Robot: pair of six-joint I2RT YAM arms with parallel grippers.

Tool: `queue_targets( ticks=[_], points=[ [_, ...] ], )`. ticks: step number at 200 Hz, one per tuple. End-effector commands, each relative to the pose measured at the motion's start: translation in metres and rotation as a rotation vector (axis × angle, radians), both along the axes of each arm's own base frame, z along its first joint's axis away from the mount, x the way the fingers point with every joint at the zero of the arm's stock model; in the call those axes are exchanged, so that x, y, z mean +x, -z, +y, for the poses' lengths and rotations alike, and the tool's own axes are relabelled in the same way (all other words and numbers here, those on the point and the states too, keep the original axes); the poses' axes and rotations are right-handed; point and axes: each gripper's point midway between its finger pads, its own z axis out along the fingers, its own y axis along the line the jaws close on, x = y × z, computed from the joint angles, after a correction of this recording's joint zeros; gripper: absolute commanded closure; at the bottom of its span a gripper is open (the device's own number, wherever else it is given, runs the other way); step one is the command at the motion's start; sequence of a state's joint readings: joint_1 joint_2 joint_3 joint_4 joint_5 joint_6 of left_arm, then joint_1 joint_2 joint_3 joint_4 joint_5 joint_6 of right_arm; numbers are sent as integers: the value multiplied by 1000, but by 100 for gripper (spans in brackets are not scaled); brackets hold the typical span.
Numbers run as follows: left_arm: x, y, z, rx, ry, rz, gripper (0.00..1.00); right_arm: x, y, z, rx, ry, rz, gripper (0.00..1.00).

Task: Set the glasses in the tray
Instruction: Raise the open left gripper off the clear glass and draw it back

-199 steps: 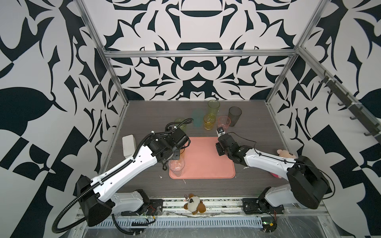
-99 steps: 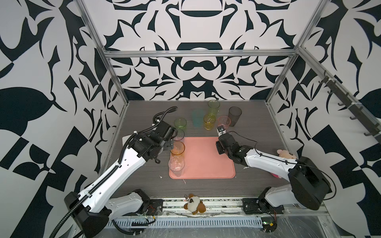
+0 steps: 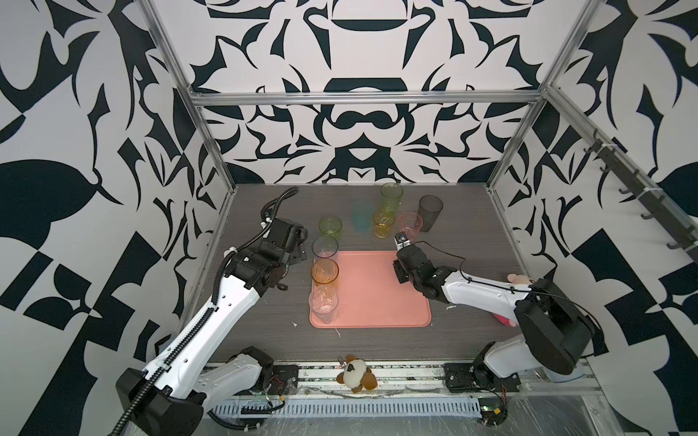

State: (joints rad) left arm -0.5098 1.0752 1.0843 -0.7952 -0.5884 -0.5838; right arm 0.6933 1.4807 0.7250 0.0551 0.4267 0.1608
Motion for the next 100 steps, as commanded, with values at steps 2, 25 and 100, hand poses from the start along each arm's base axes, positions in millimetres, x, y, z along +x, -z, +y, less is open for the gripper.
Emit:
queue_targets(
  ticks=[2, 25, 100],
  points=[
    [11, 0, 4, 6, -19, -53, 9, 6, -15, 2, 29, 6, -50, 53],
    [18, 10, 12, -4, -42, -39, 7, 6, -17, 2, 32, 6, -54, 53],
    [42, 27, 30, -55, -23, -21, 0, 3, -24, 0, 45, 26, -44, 52]
  ],
)
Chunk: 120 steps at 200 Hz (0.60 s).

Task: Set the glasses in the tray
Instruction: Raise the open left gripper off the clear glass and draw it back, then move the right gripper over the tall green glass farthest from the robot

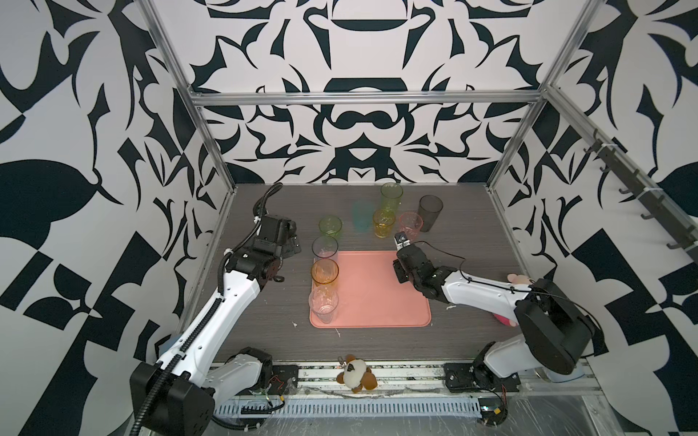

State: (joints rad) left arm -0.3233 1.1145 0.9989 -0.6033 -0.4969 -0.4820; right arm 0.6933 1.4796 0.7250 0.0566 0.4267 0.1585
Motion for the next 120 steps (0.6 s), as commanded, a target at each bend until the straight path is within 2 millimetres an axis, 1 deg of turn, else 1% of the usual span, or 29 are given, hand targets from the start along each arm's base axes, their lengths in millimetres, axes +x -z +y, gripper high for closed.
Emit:
queue_targets(
  ticks=[1, 14, 44, 76, 98, 120],
  points=[
    [10, 7, -1, -41, 34, -5, 0, 3, -24, -1, 47, 29, -42, 52],
    [11, 8, 0, -52, 34, -5, 0, 3, -32, -1, 63, 47, -36, 52],
    [10, 8, -5, -72, 52, 8, 1, 7, -63, 1, 97, 68, -51, 52],
    [6, 4, -8, -99, 61, 1, 1, 16, -106, 7, 135, 75, -98, 51],
    [5, 1, -11, -123, 74, -10, 1, 27, -139, 16, 164, 71, -138, 49],
    [5, -1, -13, -138, 79, -15, 1, 40, -166, 25, 163, 58, -183, 48]
  ],
)
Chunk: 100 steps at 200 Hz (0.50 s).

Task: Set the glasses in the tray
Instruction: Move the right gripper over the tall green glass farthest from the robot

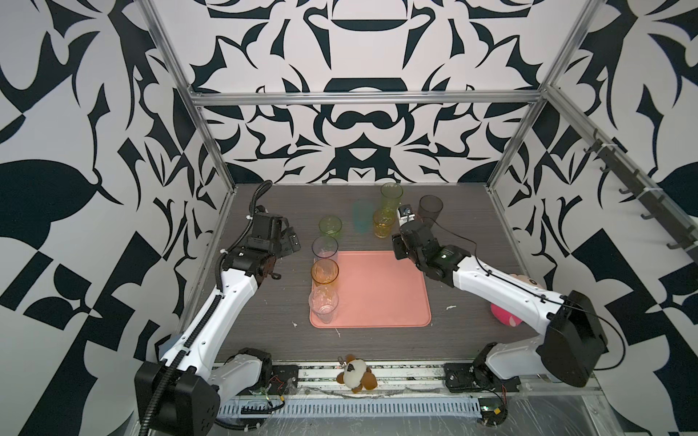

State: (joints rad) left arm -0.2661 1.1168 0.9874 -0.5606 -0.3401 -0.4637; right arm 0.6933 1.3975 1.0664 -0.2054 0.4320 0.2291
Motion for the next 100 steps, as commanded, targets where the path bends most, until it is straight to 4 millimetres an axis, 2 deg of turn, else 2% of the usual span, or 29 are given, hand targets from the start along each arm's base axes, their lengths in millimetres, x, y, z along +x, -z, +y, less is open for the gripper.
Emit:
queue_targets(
  ticks=[1, 48, 100],
  points=[
    [-2, -6, -4, -39, 13, -21, 1, 13, -41, 4, 5, 17, -66, 48],
    [1, -7, -12, -79, 35, -18, 1, 52, -77, 14, -47, 48, -140, 41],
    [3, -9, -18, -110, 48, -21, 1, 107, -82, 14, -63, 107, -105, 41]
  ],
)
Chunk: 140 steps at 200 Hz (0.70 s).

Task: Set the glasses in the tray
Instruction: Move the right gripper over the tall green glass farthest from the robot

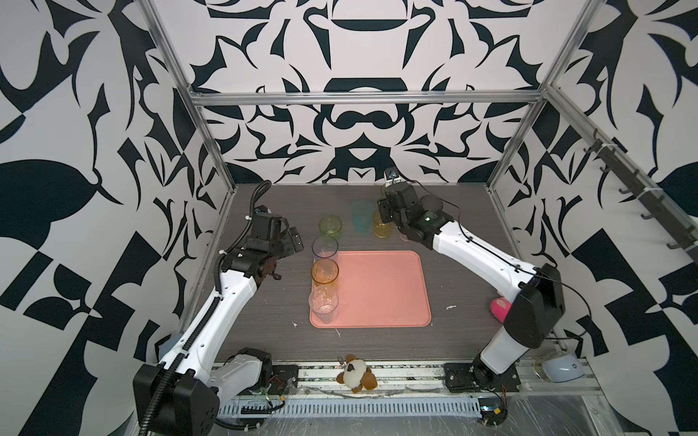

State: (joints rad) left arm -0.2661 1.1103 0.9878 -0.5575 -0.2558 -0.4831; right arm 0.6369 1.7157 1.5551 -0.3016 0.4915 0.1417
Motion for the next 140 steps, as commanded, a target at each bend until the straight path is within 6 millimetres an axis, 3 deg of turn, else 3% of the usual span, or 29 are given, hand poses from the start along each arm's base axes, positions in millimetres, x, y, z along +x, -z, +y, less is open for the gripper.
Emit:
queue_targets(
  ticks=[1, 67, 140],
  points=[
    [4, -8, -4, -38, 0, -26, 1, 19, -21, -12, -6, 47, -18, 41],
    [13, -8, -8, -43, 9, -20, 0, 73, -9, -26, 41, 102, 54, 41],
    [21, -11, -17, -74, 27, -21, 0, 106, 13, -62, 109, 187, 113, 39]
  ],
)
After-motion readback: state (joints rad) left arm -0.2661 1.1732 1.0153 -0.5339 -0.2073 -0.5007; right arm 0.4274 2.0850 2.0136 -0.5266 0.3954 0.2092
